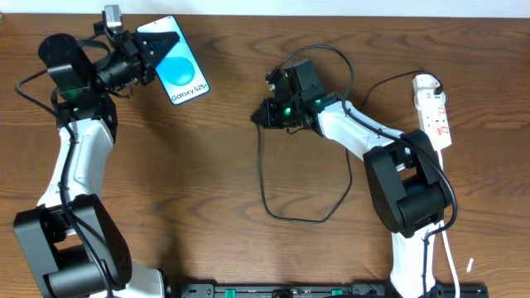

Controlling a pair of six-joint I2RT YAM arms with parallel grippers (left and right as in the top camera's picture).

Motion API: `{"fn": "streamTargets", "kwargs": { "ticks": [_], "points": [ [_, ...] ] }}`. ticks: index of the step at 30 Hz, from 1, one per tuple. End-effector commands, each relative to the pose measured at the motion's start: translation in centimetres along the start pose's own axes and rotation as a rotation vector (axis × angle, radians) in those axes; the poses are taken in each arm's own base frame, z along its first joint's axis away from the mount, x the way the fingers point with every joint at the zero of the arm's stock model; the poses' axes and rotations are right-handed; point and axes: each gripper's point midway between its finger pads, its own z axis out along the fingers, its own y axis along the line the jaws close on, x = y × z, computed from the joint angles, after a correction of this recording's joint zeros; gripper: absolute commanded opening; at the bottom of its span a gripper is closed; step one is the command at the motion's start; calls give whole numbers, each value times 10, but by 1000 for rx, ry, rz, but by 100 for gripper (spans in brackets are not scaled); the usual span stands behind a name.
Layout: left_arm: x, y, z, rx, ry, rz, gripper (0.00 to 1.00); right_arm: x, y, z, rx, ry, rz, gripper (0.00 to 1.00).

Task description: Plug charger to phone and switch on socket

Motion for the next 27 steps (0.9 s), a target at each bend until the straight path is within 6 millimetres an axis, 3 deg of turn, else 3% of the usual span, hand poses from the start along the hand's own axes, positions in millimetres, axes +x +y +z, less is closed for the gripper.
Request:
{"fn": "streamTargets", "kwargs": {
  "ticks": [1,8,16,17,18,20,22,24,27],
  "points": [
    [6,-11,-3,11,34,-20,8,-22,-43,-20,291,-111,-63,1],
    [10,1,-3,-19,44,-107,7,-13,-96,-58,663,-106,-35,1],
    [10,1,-3,-18,44,-61,7,9,-119,-76,807,-44,15,1],
    [9,1,-3,-18,43,-60,8,9,-118,-76,806,-50,29,6],
    [9,1,-3,-18,43,-60,8,7,-118,-76,803,-61,37,20],
    [10,1,-3,-18,44,-61,7,6,-117,-75,796,-67,41,66],
    [10,1,-3,-18,44,-61,7,7,-116,-73,785,-64,43,85],
    [10,1,-3,-18,44,-60,8,7,-116,-73,783,-64,44,94],
    [10,1,-3,-18,44,-45,7,7,-116,-73,783,-71,66,95]
  ]
}}
